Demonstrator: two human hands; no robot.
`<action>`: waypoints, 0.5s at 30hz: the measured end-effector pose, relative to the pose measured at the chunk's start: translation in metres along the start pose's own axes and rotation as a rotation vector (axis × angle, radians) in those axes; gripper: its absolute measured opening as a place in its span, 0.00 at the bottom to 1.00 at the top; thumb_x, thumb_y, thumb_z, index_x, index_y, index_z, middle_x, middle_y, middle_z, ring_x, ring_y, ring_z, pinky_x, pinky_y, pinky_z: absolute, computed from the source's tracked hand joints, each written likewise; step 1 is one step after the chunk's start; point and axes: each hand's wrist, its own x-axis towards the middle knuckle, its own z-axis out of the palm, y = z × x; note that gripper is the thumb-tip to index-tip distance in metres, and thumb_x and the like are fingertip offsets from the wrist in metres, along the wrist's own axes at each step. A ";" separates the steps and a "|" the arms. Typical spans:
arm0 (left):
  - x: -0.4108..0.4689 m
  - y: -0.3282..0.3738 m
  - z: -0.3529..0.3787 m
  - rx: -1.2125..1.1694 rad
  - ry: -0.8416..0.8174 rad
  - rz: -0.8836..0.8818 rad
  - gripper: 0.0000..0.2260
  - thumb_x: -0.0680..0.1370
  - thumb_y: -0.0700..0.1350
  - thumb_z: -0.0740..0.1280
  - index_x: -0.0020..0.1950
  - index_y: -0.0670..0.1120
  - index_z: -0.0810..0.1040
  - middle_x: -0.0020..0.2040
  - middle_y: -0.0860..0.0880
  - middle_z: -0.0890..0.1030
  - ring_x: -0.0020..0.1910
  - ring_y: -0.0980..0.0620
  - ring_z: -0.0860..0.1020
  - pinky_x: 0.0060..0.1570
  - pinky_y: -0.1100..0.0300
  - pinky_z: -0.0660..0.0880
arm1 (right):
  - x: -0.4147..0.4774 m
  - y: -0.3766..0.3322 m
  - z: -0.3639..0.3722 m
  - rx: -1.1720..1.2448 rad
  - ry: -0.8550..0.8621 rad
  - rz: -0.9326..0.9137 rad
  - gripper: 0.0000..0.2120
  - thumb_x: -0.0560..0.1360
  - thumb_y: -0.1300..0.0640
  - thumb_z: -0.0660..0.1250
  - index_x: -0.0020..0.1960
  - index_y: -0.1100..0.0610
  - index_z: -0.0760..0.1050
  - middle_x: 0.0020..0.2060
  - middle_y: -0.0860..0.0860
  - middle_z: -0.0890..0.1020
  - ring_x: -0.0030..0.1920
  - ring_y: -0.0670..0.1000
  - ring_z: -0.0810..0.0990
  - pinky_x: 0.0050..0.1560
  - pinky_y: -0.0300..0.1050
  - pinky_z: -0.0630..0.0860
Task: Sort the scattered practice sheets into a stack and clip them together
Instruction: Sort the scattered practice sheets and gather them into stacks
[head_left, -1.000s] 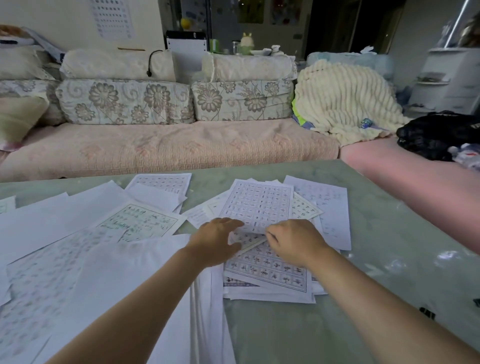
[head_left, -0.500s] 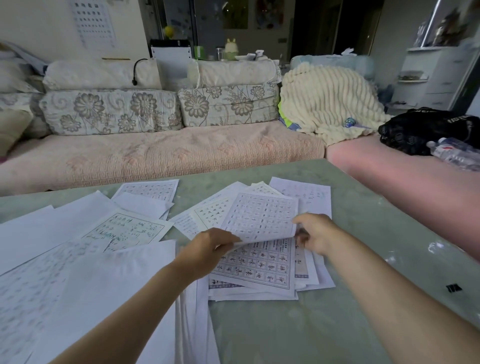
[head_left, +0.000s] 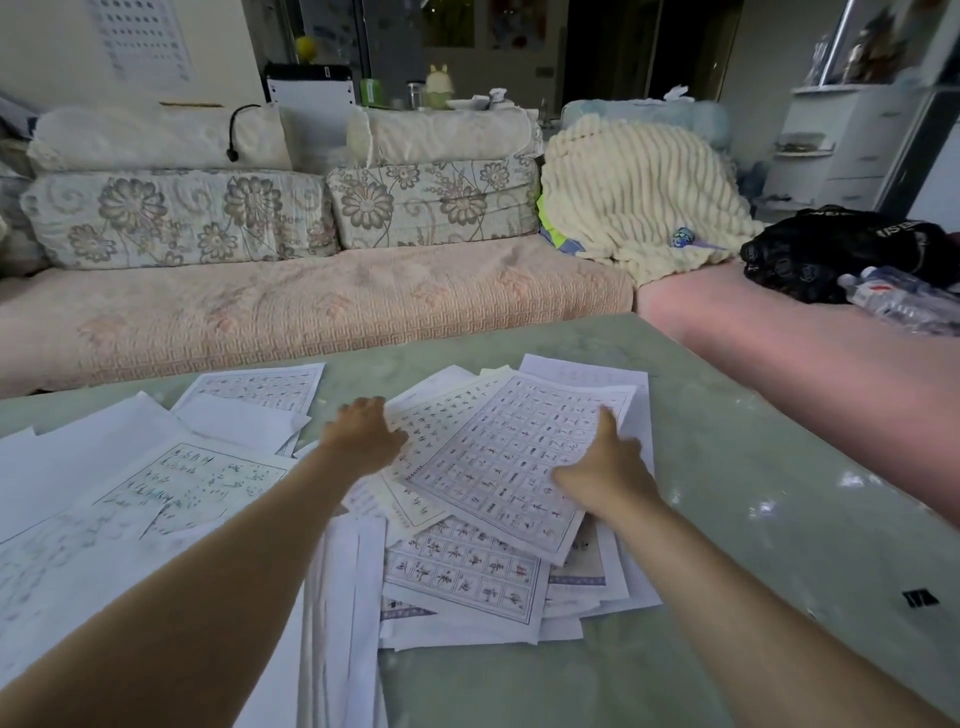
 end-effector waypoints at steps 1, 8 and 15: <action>0.008 -0.003 0.001 0.036 -0.053 -0.044 0.35 0.76 0.62 0.63 0.77 0.46 0.58 0.75 0.43 0.63 0.73 0.42 0.62 0.68 0.45 0.64 | -0.002 0.000 0.001 -0.203 0.053 -0.051 0.42 0.72 0.44 0.69 0.79 0.47 0.50 0.70 0.58 0.63 0.66 0.59 0.69 0.57 0.50 0.73; 0.037 -0.005 -0.001 0.223 -0.113 -0.094 0.50 0.65 0.78 0.60 0.75 0.45 0.60 0.75 0.40 0.59 0.74 0.39 0.57 0.67 0.42 0.65 | 0.001 -0.003 0.022 -0.343 -0.164 -0.443 0.33 0.76 0.30 0.56 0.78 0.38 0.56 0.81 0.52 0.50 0.80 0.55 0.47 0.77 0.61 0.45; 0.033 0.002 -0.019 -0.121 -0.224 -0.038 0.26 0.70 0.60 0.71 0.58 0.42 0.74 0.49 0.45 0.80 0.47 0.47 0.80 0.42 0.57 0.76 | 0.003 -0.008 0.034 -0.364 -0.220 -0.487 0.33 0.76 0.31 0.57 0.78 0.37 0.53 0.81 0.50 0.45 0.80 0.53 0.40 0.75 0.66 0.36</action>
